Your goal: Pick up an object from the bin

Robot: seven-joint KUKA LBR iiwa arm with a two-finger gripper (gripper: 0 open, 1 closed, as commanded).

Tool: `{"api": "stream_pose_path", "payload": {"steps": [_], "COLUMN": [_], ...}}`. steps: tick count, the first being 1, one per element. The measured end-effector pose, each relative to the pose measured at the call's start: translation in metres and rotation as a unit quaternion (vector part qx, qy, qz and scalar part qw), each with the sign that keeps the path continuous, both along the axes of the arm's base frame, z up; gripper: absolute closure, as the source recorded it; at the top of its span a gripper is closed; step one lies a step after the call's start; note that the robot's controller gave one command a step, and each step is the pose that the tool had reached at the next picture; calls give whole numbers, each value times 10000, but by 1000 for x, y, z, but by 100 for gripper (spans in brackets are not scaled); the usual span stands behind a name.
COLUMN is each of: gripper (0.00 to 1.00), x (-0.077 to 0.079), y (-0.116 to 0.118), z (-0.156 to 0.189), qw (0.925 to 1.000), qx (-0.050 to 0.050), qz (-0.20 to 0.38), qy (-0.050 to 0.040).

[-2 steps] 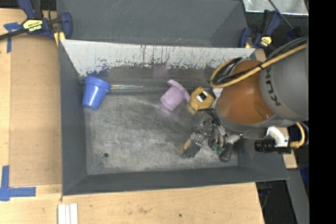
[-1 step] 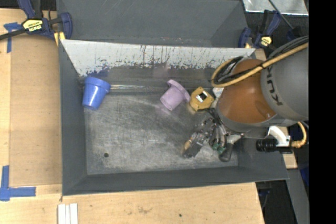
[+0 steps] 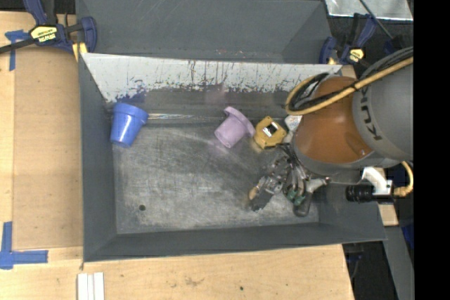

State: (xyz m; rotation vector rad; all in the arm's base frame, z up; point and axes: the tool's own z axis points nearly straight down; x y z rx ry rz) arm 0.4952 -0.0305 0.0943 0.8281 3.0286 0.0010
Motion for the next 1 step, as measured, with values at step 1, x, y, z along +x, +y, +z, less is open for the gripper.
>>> {"api": "stream_pose_path", "payload": {"steps": [1], "gripper": [100], "x": [1], "y": [0], "z": [8], "qw": [10000], "qx": [-5], "qz": [4], "qy": [-9]}}
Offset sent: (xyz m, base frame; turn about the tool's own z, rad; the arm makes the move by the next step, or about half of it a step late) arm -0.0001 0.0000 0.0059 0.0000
